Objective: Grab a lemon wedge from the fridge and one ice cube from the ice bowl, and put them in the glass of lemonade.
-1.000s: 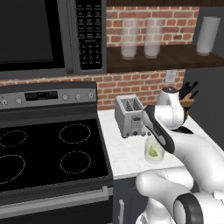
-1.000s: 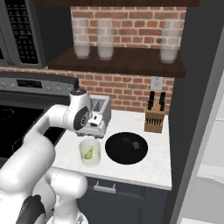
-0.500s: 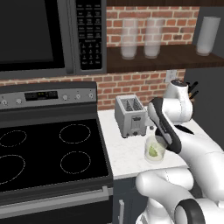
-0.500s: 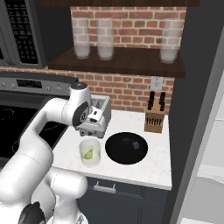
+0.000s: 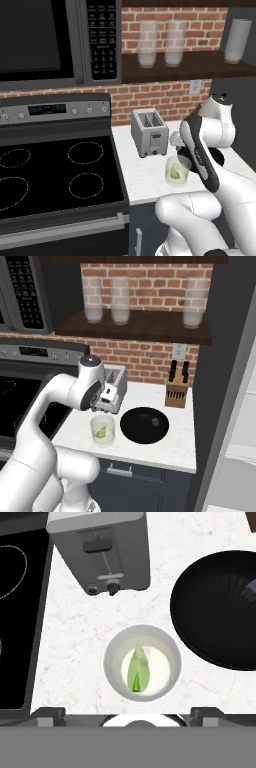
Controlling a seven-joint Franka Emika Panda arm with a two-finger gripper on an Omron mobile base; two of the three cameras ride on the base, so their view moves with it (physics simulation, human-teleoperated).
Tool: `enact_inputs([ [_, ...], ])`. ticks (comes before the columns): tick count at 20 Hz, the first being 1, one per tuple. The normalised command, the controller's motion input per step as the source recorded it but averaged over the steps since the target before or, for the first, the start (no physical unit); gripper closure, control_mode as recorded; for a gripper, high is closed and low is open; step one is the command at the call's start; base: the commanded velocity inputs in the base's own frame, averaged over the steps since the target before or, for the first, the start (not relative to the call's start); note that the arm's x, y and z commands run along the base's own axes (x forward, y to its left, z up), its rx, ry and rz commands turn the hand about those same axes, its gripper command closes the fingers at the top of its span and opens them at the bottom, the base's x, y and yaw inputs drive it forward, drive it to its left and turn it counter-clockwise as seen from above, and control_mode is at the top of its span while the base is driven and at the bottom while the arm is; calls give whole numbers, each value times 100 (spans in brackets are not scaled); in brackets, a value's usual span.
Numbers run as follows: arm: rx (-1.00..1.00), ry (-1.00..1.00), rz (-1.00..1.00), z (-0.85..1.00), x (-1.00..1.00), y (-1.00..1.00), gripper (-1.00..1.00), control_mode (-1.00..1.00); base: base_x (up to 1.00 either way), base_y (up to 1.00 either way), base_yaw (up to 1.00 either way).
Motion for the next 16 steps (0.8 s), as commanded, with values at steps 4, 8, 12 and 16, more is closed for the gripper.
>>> enact_inputs([
  [4, 9, -2, 0, 25, -51, -10, -100, -100, 0, 0, 0],
  [8, 6, 0, 0, 30, -67, -1, -100, -100, 0, 0, 0],
  [12, 4, 0, -2, 24, -69, 0, -100, -100, 0, 0, 0],
  [16, 8, -8, -1, 51, -47, 0, -100, -100, 0, 0, 0],
])
